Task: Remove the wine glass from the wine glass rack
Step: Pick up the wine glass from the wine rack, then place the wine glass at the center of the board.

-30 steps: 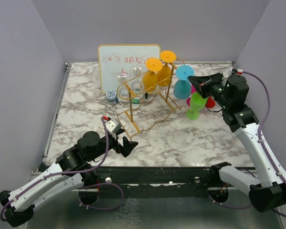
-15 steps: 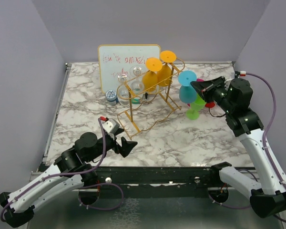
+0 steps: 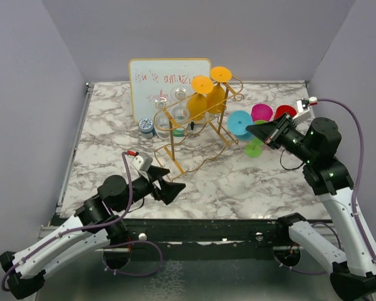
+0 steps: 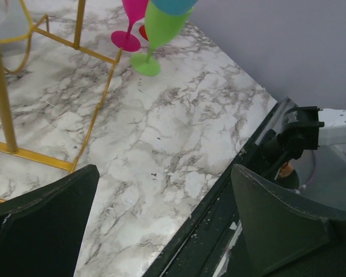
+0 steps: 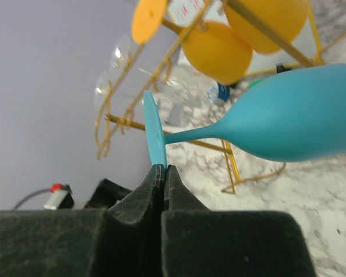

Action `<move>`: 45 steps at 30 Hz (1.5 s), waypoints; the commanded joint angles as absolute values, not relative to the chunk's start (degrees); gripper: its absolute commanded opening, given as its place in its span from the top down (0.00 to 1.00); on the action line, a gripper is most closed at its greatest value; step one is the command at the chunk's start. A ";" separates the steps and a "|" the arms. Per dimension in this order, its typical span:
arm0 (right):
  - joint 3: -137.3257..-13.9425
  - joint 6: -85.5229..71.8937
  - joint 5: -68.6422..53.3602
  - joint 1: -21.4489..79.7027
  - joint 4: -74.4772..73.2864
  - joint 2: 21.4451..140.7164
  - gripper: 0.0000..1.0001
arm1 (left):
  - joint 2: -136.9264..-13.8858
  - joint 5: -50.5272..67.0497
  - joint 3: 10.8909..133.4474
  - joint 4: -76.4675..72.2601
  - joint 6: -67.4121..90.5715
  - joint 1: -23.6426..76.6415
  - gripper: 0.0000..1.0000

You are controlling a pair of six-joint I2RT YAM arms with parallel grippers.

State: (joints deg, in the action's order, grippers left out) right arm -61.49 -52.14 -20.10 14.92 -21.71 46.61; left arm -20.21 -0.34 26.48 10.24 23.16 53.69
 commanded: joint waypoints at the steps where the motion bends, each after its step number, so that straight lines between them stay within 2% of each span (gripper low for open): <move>1: -55.60 -44.65 -28.77 14.77 -22.56 43.69 0.99 | -25.31 6.32 26.18 2.94 28.90 53.53 0.01; 10: -56.92 -34.20 -45.71 14.82 -22.88 43.42 1.00 | -33.11 10.40 31.03 0.75 31.99 53.53 0.05; 20: -52.53 -33.62 -58.94 14.77 -20.81 45.28 0.99 | -29.91 8.96 26.07 -17.52 43.29 53.53 0.06; 27: -51.05 -33.42 -65.22 14.85 -19.86 46.91 0.99 | -31.17 9.35 28.29 -17.93 45.35 53.53 0.09; 36: -50.26 -37.53 -66.09 14.90 -17.35 47.57 1.00 | -43.36 15.94 35.51 -17.84 46.90 53.57 0.19; 43: -51.06 -34.39 -65.76 14.94 -22.12 47.96 0.99 | -49.09 20.01 40.15 -18.02 45.13 53.83 0.28; 45: -51.01 -34.52 -66.04 14.94 -21.85 47.90 0.99 | -50.21 20.72 40.84 -17.99 44.64 53.94 0.34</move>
State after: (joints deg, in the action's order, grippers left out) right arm -50.54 -35.44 -63.92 14.92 -20.60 47.97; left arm -48.53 16.12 37.89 -16.71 46.17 53.71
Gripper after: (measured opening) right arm 0.023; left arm 0.722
